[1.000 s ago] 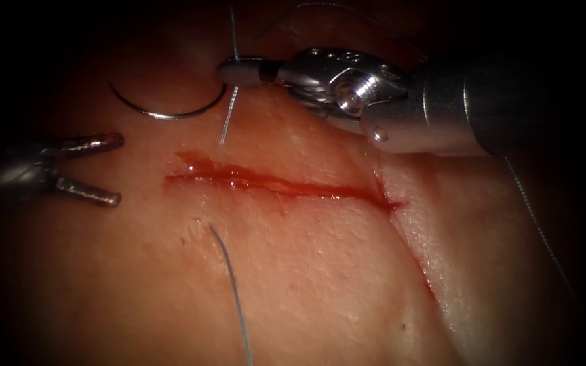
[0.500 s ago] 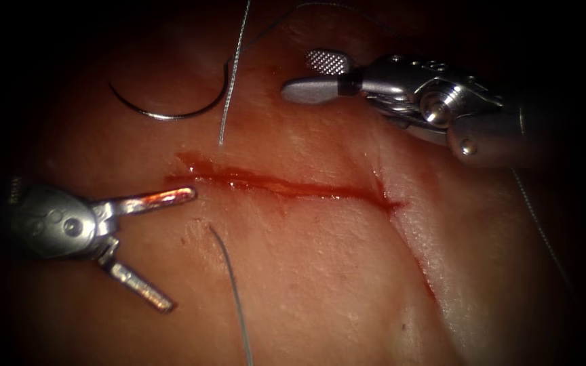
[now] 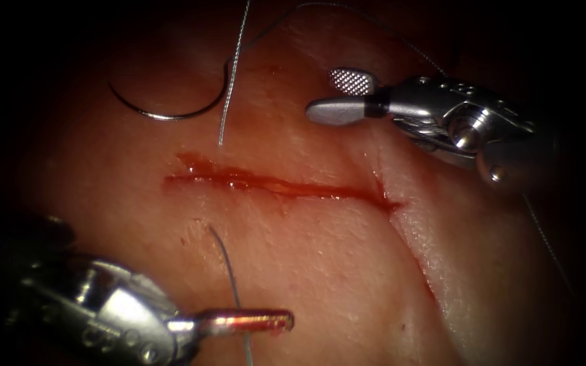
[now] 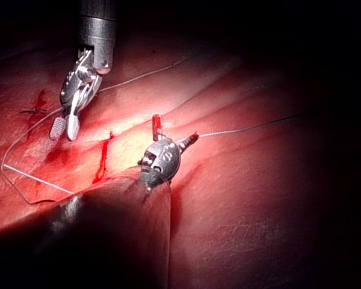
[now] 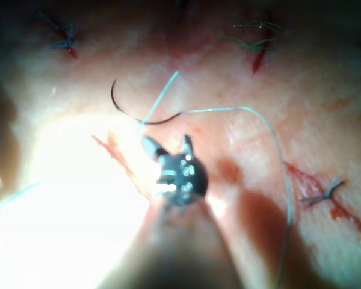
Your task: Wound Closure
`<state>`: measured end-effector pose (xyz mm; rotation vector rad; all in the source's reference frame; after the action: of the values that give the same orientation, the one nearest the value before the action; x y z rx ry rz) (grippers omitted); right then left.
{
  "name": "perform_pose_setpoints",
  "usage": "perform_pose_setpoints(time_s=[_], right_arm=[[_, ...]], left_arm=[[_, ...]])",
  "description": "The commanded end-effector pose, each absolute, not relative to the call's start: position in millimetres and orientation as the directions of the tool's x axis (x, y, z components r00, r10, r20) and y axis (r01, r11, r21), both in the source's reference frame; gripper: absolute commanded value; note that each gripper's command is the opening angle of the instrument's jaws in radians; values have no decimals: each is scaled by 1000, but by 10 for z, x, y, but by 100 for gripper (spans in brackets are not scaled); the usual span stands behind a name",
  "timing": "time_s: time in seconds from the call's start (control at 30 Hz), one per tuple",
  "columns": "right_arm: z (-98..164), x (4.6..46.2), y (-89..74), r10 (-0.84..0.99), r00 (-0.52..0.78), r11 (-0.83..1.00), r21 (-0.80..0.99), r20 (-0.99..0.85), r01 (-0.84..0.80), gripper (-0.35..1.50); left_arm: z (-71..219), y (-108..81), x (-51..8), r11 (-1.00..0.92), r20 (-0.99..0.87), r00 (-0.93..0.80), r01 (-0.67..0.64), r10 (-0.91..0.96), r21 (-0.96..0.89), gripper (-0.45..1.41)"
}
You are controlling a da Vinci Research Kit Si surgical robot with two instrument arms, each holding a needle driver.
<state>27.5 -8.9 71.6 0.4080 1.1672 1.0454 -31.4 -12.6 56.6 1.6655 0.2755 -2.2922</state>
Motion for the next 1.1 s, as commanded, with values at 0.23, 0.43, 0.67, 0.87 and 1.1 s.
perform_pose_setpoints(time_s=[0.23, 0.43, 0.67, 0.87, 1.1], right_arm=[[717, 285, -96, 836, 26, 502, 747, -548, -436, 118], [715, 291, -97, 837, 29, 504, 751, -546, -427, 118], [716, 291, -98, 837, 30, 505, 751, -546, -425, 116], [715, 293, -98, 837, 31, 506, 752, -546, -422, 114], [716, 296, -100, 837, 33, 507, 753, -546, -418, 113]], left_arm=[[594, -133, -317, -918, -908, -369, 395, -197, 39, 56], [610, -135, -316, -903, -881, -404, 426, -244, 55, 52], [596, -125, -298, -908, -886, -398, 415, -236, 55, 51], [599, -121, -282, -910, -883, -404, 409, -240, 61, 51], [604, -125, -294, -912, -878, -409, 404, -247, 69, 51]])
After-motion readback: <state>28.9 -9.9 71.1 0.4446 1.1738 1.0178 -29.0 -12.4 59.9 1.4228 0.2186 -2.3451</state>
